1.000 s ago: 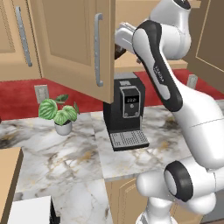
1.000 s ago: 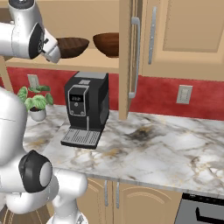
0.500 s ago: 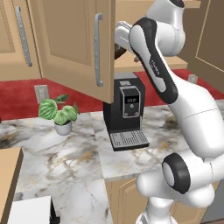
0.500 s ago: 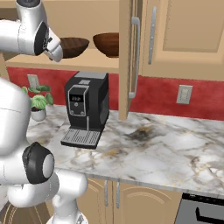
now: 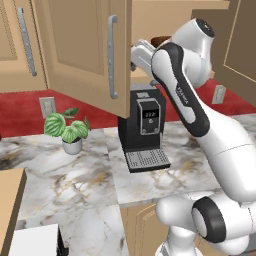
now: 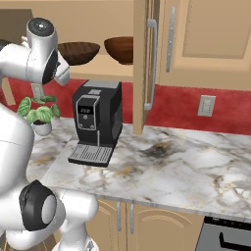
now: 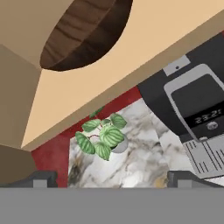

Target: Move the bowls from the cabinet to the plates on the dining table.

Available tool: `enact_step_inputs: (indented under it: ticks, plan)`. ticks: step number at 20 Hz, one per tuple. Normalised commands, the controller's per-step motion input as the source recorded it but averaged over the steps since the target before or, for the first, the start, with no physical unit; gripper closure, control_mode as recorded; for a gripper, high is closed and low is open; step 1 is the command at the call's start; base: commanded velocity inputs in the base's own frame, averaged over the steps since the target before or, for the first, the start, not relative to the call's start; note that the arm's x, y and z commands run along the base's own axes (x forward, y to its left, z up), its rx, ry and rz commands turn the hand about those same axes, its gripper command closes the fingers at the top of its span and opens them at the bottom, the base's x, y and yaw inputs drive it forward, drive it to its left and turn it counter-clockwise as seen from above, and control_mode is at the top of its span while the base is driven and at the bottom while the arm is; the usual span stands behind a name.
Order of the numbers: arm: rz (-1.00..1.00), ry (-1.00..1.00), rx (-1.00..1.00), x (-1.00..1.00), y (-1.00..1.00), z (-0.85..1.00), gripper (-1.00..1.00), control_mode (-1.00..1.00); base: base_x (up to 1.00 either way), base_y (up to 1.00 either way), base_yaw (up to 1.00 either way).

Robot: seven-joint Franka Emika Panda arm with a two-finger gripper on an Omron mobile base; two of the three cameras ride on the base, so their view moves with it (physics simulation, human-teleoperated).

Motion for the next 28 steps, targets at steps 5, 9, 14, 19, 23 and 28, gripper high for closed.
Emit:
enact_step_inputs:
  ticks: [5, 9, 14, 19, 23, 28]
  plan:
    - [0.0, -0.02, 0.1, 0.0, 0.18, -0.08, -1.0, -1.0, 0.0, 0.0, 0.0]
    - [0.0, 0.0, 0.11, 0.06, 0.15, 0.0, -1.0, -1.0, 0.0, 0.0, 0.0]
    - [0.04, 0.01, 0.1, 0.17, 0.02, 0.07, -1.0, -1.0, 0.0, 0.0, 0.0]
    - [0.09, 0.11, 0.05, 0.26, 0.0, 0.12, -1.0, -1.0, 0.0, 0.0, 0.0]
    - [0.16, 0.1, 0.04, 0.13, 0.0, 0.09, -1.0, -1.0, 0.0, 0.0, 0.0]
    - [0.2, 0.08, 0.01, 0.01, 0.0, 0.06, -1.0, -1.0, 0.0, 0.0, 0.0]
